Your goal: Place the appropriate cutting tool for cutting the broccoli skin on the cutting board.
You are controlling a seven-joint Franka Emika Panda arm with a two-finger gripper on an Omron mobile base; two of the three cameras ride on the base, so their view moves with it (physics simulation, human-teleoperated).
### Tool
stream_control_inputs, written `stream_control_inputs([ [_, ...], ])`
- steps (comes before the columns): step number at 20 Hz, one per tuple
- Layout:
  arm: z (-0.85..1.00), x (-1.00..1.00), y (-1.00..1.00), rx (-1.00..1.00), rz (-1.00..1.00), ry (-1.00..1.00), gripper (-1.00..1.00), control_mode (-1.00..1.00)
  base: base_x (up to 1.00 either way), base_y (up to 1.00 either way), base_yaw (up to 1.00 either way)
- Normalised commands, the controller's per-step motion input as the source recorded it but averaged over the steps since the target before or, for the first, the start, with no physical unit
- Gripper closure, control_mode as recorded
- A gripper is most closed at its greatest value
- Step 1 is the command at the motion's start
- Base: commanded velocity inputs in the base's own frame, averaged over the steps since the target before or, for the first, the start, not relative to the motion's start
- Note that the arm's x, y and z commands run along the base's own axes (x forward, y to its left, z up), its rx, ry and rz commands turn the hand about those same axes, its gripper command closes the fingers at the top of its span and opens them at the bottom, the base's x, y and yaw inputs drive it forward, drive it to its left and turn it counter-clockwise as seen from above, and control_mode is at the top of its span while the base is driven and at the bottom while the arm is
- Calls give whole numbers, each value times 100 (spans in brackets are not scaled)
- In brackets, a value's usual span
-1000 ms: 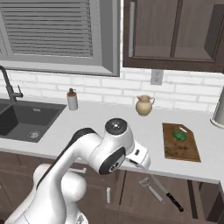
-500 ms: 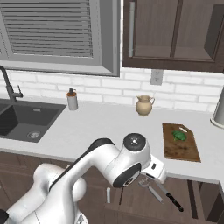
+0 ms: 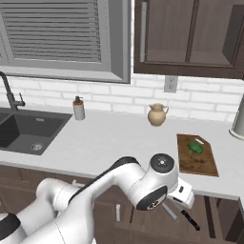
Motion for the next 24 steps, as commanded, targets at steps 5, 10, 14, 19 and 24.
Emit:
stream_control_inputs([
  [5, -43, 0, -12, 0, 4, 9, -100, -100, 0, 0, 0],
  [10, -54, 0, -16, 1, 8, 8, -100, -100, 0, 0, 0],
  [14, -55, 0, -18, 2, 9, 1, -100, -100, 0, 0, 0],
  [19, -43, 2, -14, 0, 8, 6, -100, -100, 0, 0, 0],
  [24, -27, 11, -12, 0, 7, 13, -100, -100, 0, 0, 0],
])
